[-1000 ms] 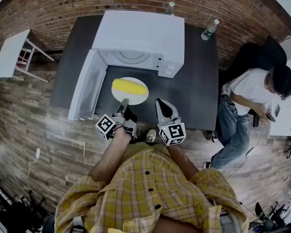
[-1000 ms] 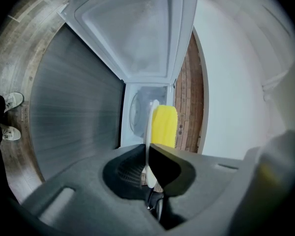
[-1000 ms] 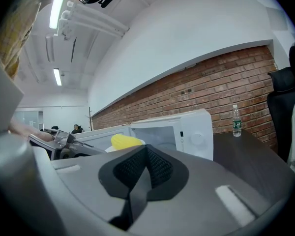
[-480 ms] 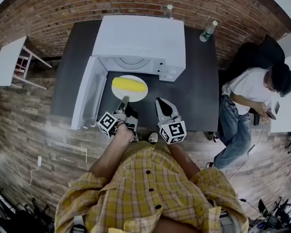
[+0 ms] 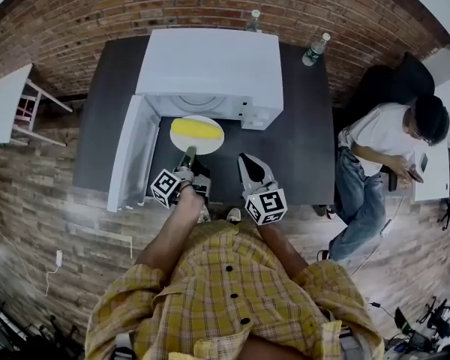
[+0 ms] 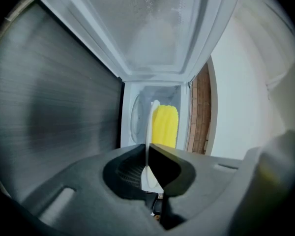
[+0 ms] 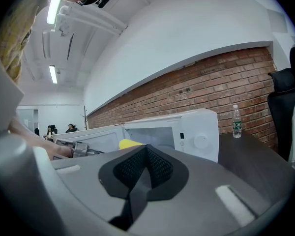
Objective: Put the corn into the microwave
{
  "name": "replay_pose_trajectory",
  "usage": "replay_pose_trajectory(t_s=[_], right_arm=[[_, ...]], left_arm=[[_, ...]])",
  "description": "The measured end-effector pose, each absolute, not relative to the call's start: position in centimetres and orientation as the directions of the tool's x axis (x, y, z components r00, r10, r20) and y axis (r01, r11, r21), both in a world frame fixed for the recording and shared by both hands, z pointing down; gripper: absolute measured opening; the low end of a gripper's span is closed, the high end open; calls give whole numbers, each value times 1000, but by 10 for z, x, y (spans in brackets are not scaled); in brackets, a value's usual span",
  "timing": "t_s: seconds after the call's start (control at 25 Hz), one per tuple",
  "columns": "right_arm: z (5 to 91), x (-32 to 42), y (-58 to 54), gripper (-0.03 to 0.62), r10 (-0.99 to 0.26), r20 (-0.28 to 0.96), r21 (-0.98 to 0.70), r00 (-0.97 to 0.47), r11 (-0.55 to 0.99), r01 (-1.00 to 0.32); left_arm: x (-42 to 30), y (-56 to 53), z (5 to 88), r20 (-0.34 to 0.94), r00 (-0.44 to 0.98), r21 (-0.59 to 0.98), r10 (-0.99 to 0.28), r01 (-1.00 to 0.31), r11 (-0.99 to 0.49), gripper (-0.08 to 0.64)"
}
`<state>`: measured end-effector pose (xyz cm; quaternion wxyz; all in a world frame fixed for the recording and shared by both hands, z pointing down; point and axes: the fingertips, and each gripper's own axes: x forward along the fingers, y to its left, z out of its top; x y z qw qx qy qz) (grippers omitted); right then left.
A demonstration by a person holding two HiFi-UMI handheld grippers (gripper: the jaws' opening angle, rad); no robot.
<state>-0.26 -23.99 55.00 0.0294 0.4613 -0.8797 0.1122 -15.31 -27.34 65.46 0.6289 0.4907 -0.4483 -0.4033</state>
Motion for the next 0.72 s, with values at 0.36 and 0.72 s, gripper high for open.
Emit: replay_pose_trajectory(t_s=[0.36,0.72], right_arm=[[558,-6,-244,0,-799,172,-170,-575,551,-817],[561,-8,-253,0,-799,183,-173,-572,547,-819]], left_arm=[[-158,-305,671,185,241,977,-953,57,204,15],[-165,-335,687,205,228,976,-952,32,217,17]])
